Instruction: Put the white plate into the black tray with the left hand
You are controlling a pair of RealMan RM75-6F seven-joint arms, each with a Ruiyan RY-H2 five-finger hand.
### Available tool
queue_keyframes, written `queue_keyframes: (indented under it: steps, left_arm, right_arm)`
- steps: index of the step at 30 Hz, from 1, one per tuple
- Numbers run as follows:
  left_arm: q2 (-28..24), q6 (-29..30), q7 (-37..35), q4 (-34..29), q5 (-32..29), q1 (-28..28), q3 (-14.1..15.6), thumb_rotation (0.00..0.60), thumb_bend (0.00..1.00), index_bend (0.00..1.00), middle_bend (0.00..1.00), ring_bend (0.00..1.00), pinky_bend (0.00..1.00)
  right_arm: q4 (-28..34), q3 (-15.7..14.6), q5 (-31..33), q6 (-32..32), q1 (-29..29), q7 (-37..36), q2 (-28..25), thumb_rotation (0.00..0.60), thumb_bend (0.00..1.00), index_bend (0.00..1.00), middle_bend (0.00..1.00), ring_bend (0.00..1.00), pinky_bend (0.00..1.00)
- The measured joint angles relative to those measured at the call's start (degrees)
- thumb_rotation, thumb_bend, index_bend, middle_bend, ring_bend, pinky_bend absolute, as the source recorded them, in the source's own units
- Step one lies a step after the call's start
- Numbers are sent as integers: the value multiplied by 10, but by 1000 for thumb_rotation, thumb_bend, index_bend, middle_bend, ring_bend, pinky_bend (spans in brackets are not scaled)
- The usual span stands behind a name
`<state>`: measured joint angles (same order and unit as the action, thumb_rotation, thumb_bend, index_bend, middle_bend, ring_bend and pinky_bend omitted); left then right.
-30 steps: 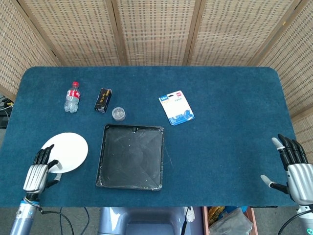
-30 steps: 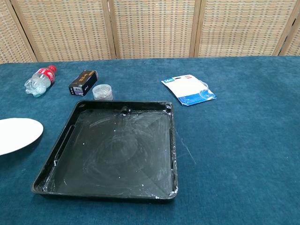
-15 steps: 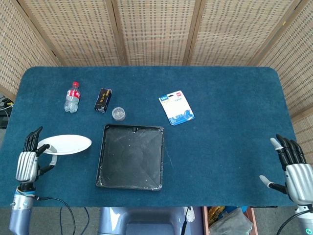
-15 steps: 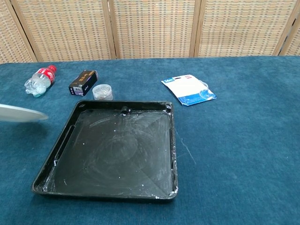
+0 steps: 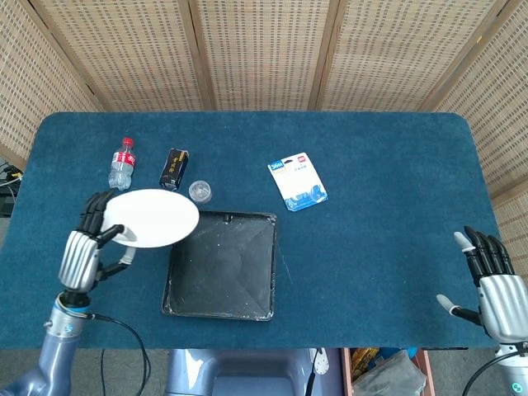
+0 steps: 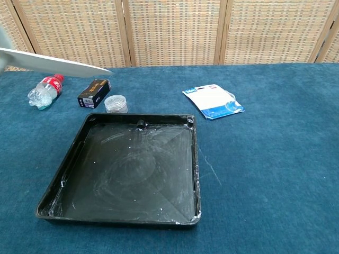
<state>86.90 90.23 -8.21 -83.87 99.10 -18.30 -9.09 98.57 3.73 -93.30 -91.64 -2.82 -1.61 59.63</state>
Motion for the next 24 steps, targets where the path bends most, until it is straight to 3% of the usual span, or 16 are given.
queue_keyframes:
  steps: [10,24]
  left_arm:
    - [63,-77,63,-5,-5,-39,23,600,481,688,0,0,0]
    - [146,-145,83,73,-37,-81,42,600,470,664,0,0,0]
  right_arm:
    - [-3,2,7,8,-3,8,4,600,0,0,0,0,0]
    - [-3,2,11,13,-6,15,7,600,0,0,0,0,0]
